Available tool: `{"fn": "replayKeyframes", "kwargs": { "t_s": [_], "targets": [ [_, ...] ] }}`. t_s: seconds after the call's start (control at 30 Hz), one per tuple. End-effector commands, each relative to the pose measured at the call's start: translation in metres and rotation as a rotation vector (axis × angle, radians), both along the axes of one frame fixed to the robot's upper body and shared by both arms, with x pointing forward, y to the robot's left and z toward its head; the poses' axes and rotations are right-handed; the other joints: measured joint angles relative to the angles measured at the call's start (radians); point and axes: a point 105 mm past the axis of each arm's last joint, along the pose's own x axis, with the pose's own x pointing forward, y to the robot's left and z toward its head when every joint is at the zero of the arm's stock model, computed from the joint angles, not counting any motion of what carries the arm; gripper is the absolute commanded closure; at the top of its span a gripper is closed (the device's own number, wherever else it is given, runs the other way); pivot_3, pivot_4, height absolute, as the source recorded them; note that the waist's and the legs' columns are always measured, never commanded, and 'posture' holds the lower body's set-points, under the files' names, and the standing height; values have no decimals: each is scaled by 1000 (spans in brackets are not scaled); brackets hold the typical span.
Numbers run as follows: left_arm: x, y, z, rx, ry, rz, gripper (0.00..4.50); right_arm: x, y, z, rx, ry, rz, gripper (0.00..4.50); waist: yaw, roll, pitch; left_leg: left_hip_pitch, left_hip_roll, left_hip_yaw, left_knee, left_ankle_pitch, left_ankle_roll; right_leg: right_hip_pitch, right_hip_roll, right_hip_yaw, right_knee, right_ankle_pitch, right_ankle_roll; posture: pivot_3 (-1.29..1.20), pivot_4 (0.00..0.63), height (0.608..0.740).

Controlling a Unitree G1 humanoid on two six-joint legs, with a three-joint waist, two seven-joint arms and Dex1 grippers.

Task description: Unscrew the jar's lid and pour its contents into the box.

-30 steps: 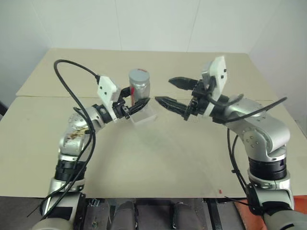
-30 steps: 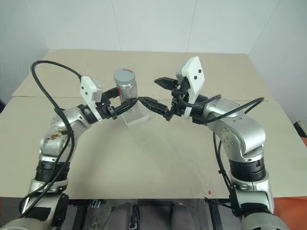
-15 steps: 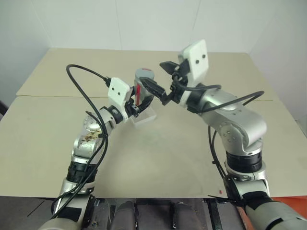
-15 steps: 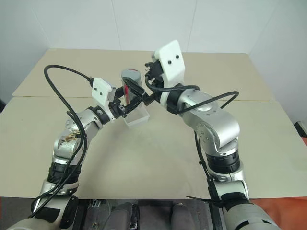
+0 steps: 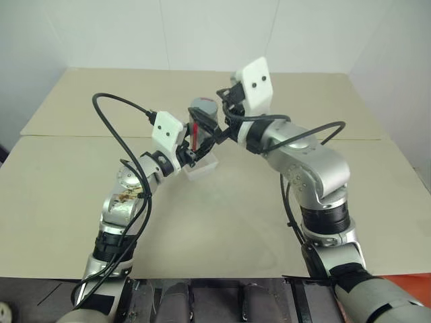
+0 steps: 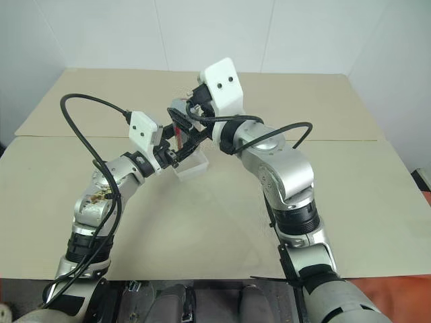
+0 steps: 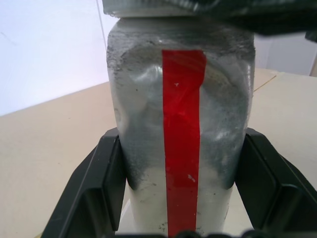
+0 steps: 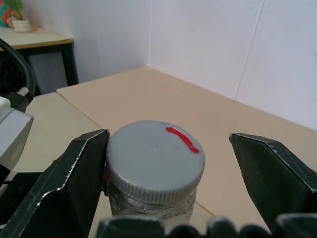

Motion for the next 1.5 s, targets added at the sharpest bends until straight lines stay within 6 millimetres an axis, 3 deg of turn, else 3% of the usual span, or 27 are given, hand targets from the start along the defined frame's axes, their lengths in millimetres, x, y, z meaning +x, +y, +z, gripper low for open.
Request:
{"fn": "replayKeyframes", "kwargs": {
  "t_s": [0.03,1.5],
  "targets": [
    [-6,-4,13,-10,-52,-15,1762,-6,2,19,18,-71,9,42,0,0,0,0,0,0,0,0,0,0,0,0,0,0,0,0,150,740],
    [-6,4,16,-2,-48,-1,1762,-12,-22,10,2,-61,-18,42,0,0,0,-3,0,0,0,0,0,-3,0,0,1,0,0,0,150,740]
  ]
}}
